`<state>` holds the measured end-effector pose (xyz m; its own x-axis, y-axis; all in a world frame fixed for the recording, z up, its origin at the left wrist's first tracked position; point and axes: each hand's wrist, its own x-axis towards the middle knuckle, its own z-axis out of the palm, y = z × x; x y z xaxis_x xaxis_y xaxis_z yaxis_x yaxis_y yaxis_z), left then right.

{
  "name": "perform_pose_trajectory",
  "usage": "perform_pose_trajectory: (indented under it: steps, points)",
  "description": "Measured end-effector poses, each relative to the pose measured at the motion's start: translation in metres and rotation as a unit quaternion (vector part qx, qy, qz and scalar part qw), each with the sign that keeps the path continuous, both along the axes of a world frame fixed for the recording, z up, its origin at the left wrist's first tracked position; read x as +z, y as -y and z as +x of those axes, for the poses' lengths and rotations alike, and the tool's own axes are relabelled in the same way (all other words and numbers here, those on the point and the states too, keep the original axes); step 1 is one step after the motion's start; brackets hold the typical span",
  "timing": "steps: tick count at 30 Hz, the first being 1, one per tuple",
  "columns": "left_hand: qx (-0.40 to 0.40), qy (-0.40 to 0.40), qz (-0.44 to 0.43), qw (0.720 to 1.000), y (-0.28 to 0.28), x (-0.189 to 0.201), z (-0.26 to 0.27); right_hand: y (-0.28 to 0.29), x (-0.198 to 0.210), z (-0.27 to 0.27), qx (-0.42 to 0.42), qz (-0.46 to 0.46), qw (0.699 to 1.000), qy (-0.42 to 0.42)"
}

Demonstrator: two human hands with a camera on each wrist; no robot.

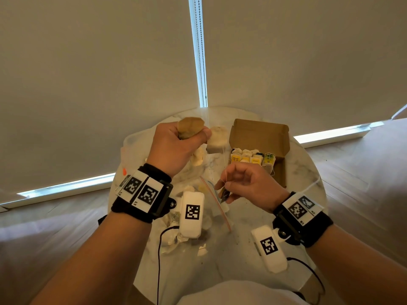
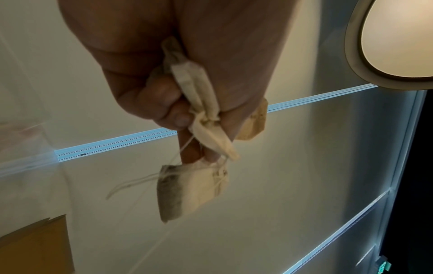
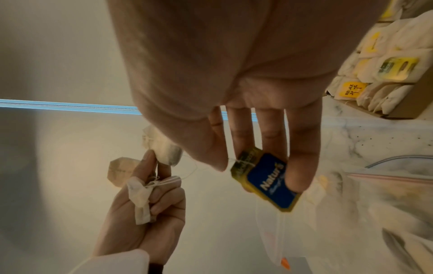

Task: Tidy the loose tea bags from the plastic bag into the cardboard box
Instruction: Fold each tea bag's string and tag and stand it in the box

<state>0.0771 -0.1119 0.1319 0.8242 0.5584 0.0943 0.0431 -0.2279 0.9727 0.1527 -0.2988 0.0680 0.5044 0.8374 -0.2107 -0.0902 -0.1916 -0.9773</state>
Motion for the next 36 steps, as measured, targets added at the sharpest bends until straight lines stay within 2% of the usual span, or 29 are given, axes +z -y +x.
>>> perform_pose_trajectory:
  steps: [8, 14, 21, 36]
  points:
    - [0.009, 0.007, 0.011, 1.0, 0.001, 0.011, 0.0, -0.001, 0.002, -0.007, 0.014, 0.005, 1.0, 0.02]
    - [0.011, 0.014, 0.022, 1.0, -0.004, 0.017, 0.0, -0.002, 0.011, -0.014, -0.013, 0.013, 1.0, 0.001]
    - [0.016, 0.018, 0.032, 0.999, -0.005, 0.024, 0.0, -0.002, 0.023, -0.023, 0.017, 0.032, 0.999, -0.019]
    - [0.017, -0.01, 0.054, 0.998, -0.01, 0.016, -0.001, -0.002, 0.027, -0.022, 0.032, 0.038, 0.999, -0.006]
